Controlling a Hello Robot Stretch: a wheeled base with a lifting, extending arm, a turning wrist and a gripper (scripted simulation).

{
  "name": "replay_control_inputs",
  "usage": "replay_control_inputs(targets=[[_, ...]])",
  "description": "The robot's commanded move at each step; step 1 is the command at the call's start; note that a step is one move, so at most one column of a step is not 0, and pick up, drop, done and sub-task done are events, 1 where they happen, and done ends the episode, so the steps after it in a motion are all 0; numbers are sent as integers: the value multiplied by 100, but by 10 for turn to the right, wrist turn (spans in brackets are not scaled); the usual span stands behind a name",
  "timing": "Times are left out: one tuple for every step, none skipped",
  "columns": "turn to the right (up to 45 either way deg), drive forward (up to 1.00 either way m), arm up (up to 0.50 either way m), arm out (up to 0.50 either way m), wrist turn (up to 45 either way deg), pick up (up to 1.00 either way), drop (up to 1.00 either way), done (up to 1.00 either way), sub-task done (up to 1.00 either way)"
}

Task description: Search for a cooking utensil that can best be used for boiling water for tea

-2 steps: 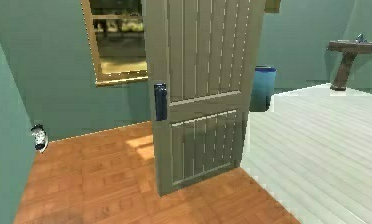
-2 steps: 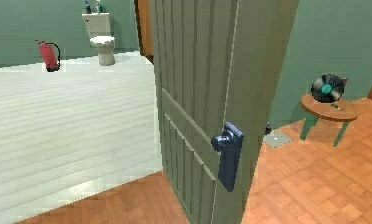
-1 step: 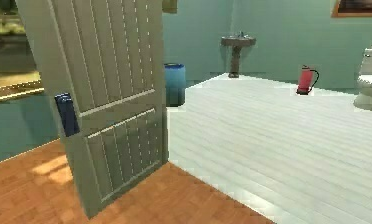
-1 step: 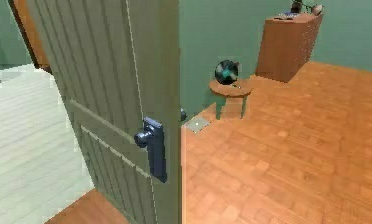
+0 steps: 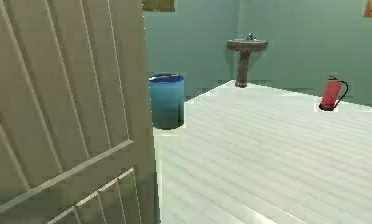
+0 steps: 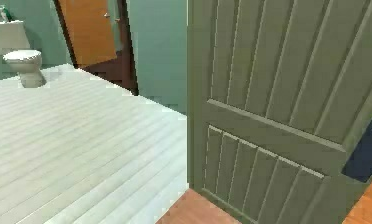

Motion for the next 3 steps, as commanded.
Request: replay_control_inputs(targets=[[450, 0, 0, 0, 0, 0, 0, 0, 0], [210, 0, 0, 0, 0, 0, 0, 0, 0], [0, 100, 0, 0, 0, 0, 0, 0, 0]])
